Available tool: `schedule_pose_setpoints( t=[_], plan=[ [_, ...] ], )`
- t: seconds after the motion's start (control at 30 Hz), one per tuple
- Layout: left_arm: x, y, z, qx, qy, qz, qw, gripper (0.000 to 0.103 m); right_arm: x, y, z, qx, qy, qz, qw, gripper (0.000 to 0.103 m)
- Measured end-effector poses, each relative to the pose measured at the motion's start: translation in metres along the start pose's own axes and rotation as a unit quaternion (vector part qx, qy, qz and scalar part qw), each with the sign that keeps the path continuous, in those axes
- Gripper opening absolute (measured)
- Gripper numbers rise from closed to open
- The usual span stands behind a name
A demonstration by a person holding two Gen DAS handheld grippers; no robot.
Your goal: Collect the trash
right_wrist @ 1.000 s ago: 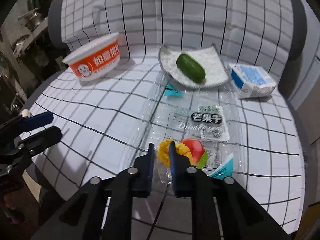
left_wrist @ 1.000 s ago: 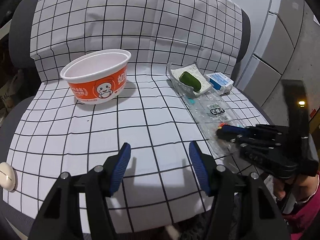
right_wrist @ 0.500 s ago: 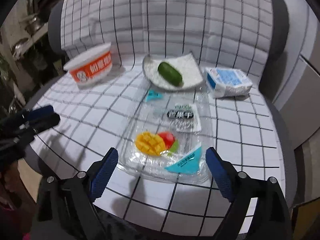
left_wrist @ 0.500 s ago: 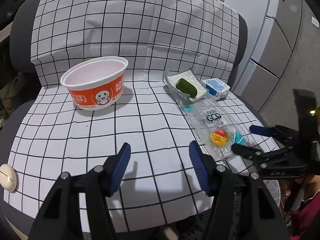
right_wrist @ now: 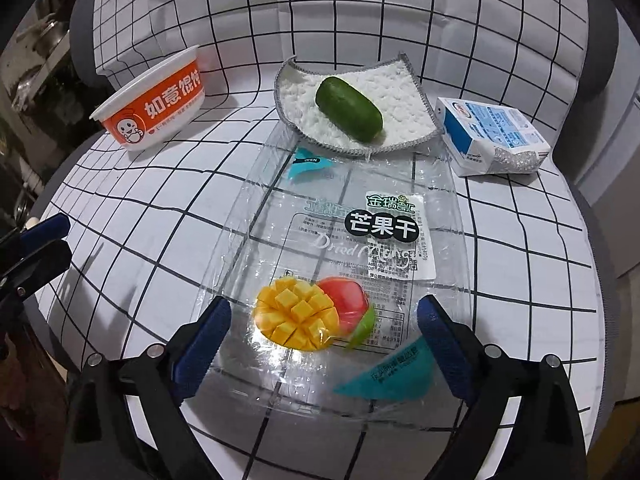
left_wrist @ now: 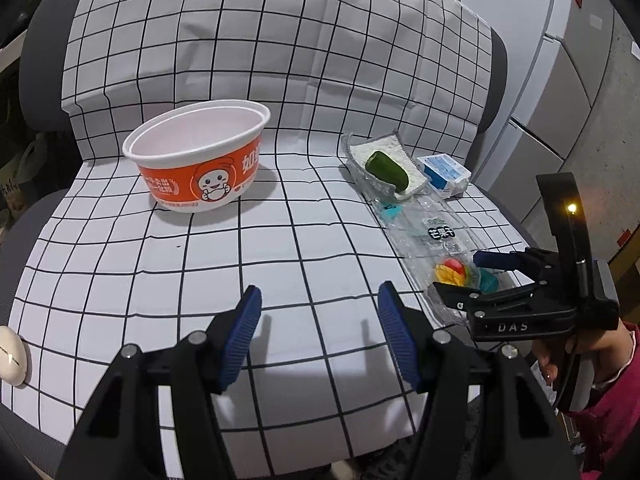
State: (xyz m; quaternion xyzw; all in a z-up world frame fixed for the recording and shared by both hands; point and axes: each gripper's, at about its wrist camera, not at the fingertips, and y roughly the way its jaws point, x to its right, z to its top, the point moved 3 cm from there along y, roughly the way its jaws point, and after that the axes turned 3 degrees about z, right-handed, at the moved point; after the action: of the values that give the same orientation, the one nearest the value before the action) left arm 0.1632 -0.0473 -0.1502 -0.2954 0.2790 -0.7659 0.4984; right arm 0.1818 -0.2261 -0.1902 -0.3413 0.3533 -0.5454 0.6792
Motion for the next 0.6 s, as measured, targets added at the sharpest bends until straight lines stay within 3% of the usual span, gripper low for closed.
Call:
schedule_pose_setpoints(
  t=[0.17,0.33,0.4,0.47,0.53,0.6],
  plan=[
    [0.002,0.007,-0.001,-0.004,0.000,-0.004,1.0000,0.059,0.003,0.004,-0.002,0.001,0.005,0.008,1.000,0.095],
    [0.006,0.006,-0.002,-0.003,0.001,-0.006,1.0000,0.059,0.007,0.004,-0.003,-0.003,0.007,0.009,1.000,0.087],
    [0.007,0.005,-0.003,-0.002,0.003,-0.005,1.0000,0.059,0.010,0.001,-0.004,-0.001,0.012,0.018,1.000,0.080],
    [0.007,0.003,-0.003,-0.001,0.004,-0.005,1.0000,0.059,0.016,-0.004,-0.004,0.007,0.023,0.013,1.000,0.058],
    [0.007,0.001,-0.004,-0.001,0.004,-0.004,1.0000,0.059,0.025,-0.007,-0.005,0.013,0.038,0.007,0.999,0.043],
    [0.009,-0.001,-0.005,0.000,0.004,-0.004,1.0000,0.059,0.030,-0.010,-0.006,0.021,0.050,0.012,0.998,0.036]
  ],
)
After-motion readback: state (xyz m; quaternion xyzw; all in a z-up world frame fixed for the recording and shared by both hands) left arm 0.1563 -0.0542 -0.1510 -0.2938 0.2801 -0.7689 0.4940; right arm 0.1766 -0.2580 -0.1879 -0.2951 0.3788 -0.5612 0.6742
